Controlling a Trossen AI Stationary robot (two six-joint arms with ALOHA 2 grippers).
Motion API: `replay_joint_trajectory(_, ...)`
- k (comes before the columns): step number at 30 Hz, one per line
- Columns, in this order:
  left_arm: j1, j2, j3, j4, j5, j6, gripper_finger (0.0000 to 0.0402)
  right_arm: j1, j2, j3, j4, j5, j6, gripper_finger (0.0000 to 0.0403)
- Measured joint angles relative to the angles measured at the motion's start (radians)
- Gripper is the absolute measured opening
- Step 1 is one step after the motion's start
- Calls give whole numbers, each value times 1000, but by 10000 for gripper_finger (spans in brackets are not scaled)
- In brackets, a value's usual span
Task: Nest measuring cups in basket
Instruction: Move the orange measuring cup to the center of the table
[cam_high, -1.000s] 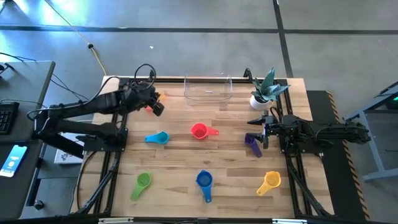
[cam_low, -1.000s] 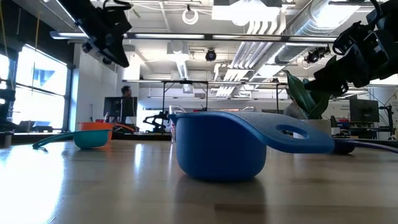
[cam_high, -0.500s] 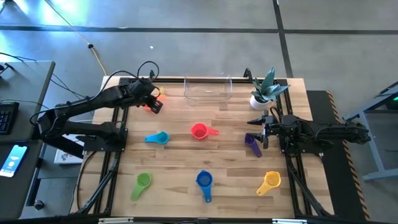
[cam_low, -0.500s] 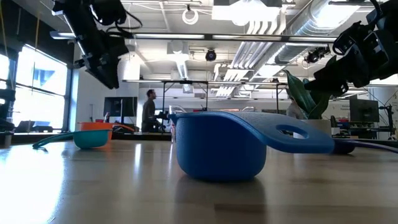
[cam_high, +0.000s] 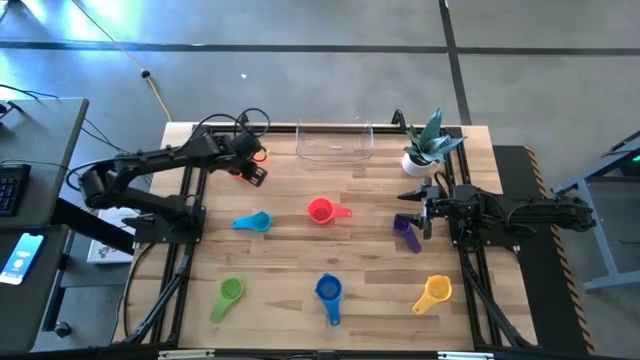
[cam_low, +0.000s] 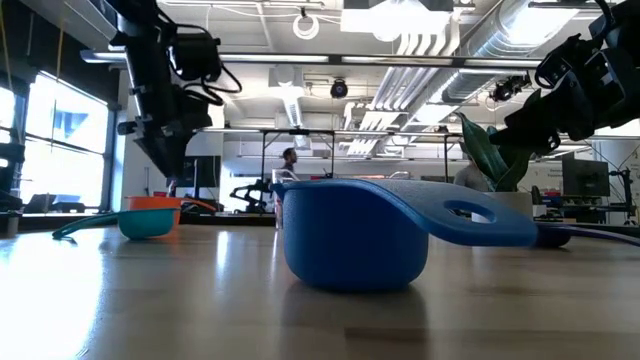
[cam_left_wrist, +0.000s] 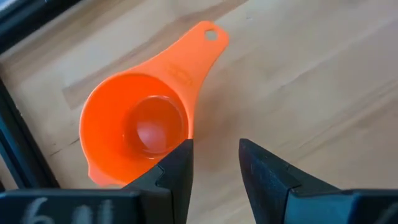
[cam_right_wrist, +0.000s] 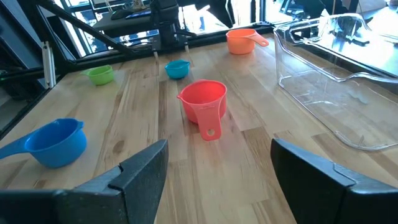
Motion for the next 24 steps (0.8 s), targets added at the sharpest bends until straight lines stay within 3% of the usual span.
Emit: replay_joint_trajectory(24,87,203,0,36,-4,32,117,0,0,0,0,0,0,275)
